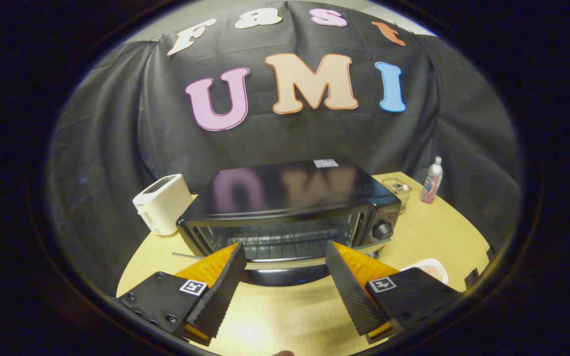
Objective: Open the toaster oven, put the food inside, and close the toaster oven door.
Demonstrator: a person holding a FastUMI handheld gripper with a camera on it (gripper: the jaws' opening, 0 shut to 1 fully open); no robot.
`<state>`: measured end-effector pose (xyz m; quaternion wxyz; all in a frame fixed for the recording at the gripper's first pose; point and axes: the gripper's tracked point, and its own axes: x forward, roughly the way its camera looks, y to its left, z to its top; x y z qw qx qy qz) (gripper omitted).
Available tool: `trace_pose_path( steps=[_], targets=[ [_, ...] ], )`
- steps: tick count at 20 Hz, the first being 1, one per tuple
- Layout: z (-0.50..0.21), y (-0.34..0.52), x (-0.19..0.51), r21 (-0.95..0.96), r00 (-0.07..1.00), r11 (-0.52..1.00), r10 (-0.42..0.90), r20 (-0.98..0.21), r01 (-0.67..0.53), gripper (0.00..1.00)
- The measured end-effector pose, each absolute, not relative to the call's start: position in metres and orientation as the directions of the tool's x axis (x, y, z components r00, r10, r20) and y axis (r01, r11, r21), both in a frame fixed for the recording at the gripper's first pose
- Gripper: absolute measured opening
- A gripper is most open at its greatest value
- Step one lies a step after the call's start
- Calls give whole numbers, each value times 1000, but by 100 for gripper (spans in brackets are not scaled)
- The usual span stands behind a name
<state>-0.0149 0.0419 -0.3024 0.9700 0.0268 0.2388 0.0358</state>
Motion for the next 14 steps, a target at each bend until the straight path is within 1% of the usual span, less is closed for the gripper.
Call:
trace_pose_path(
  steps=[2,3,5,9,14],
  targets=[
    [-313,37,-30,51,872,998,61,-486,-41,100],
    [-317,36,-49,7,860,998,57,-507,-62,100],
    [-327,33,-53,-31,852,997,43,-521,-69,100],
    [-340,30,-64,45,837,999,38,-546,-16,100],
    [-355,26,-79,24,812,999,39,-582,-31,100]
  ],
)
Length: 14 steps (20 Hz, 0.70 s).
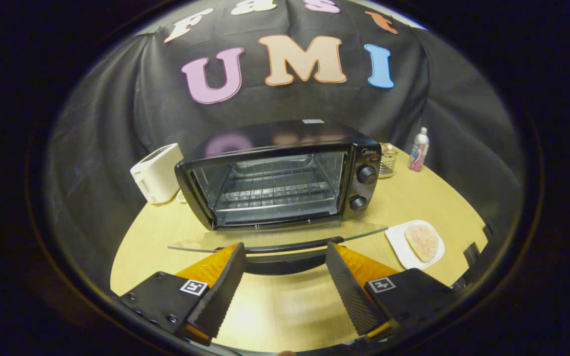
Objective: Open the toaster oven, put the food inside, and close the toaster oven door.
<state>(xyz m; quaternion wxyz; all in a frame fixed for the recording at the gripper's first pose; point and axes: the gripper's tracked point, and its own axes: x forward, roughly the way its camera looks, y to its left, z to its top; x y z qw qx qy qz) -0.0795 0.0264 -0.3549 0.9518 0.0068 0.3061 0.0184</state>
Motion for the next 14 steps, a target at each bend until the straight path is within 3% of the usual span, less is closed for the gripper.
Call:
trace_pose_path(
  steps=[11,14],
  targets=[
    [-440,20,-120,-87,682,993,-13,-731,-75,99],
    [-446,18,-121,-51,682,998,-13,-732,-37,99]
  ],
)
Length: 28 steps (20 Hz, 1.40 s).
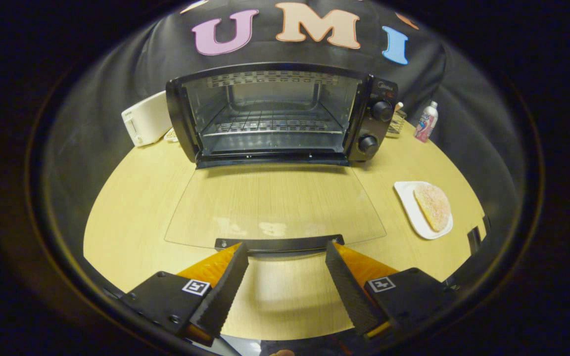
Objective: Open the toaster oven, put the food inside, and close the toaster oven door.
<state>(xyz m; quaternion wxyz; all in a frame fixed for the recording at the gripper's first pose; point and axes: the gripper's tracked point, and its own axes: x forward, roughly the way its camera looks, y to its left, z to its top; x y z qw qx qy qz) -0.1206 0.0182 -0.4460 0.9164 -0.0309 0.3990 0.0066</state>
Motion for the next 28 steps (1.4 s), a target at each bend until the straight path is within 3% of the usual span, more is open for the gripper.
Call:
trace_pose_path(
  steps=[7,12,19,28],
  targets=[
    [-388,-16,-114,-113,734,993,-101,-672,33,100],
    [-338,-89,-79,-192,768,966,-253,-588,171,100],
    [-369,-192,-43,-224,680,917,-395,-618,329,100],
    [-449,-251,-31,-196,564,905,-393,-727,377,100]
  ],
)
